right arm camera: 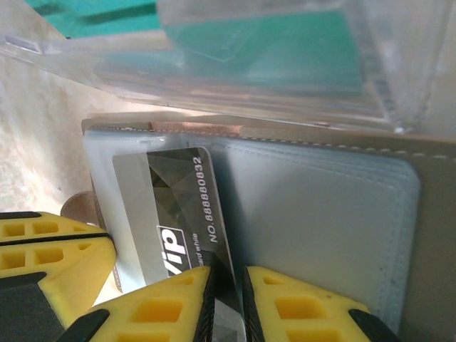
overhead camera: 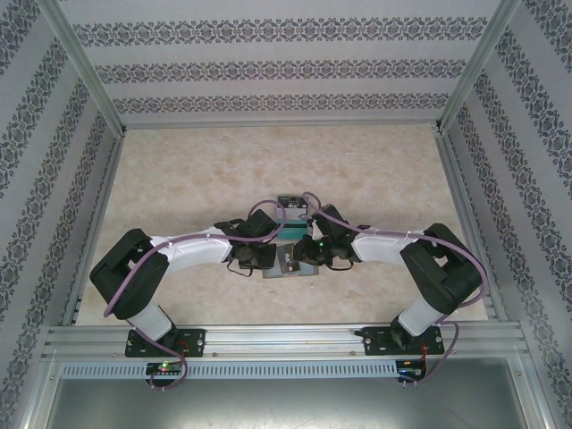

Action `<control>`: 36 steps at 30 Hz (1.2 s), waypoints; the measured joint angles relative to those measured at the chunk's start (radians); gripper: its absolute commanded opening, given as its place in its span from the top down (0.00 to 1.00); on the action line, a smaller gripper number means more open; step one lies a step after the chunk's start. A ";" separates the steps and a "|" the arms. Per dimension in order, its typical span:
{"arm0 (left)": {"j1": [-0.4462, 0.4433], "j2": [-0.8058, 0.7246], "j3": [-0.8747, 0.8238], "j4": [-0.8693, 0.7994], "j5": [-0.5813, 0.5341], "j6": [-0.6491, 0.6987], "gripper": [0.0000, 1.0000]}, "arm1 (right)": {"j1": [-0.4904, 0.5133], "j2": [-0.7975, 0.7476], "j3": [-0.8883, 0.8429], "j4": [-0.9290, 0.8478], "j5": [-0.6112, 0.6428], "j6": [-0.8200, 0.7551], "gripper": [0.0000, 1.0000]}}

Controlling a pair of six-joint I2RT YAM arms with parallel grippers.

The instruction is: Take the credit cards out of the card holder

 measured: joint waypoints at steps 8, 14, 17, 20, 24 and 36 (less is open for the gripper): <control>0.000 0.000 0.000 0.000 0.000 0.000 1.00 | 0.000 0.027 0.013 0.019 -0.026 -0.005 0.96; 0.000 0.000 0.000 0.000 0.000 0.000 1.00 | -0.003 0.019 0.005 0.028 -0.028 -0.007 1.00; 0.000 0.000 0.000 0.000 0.000 0.000 1.00 | -0.010 -0.009 -0.018 0.034 -0.024 -0.008 1.00; 0.000 0.000 0.000 0.000 0.000 0.000 1.00 | -0.026 -0.050 -0.047 0.029 -0.020 -0.015 1.00; 0.000 0.000 0.000 0.000 0.000 0.000 1.00 | -0.061 -0.121 -0.078 0.004 -0.011 -0.031 1.00; 0.000 0.000 0.006 -0.007 -0.002 0.000 0.99 | -0.099 -0.411 -0.061 -0.254 0.040 -0.204 1.00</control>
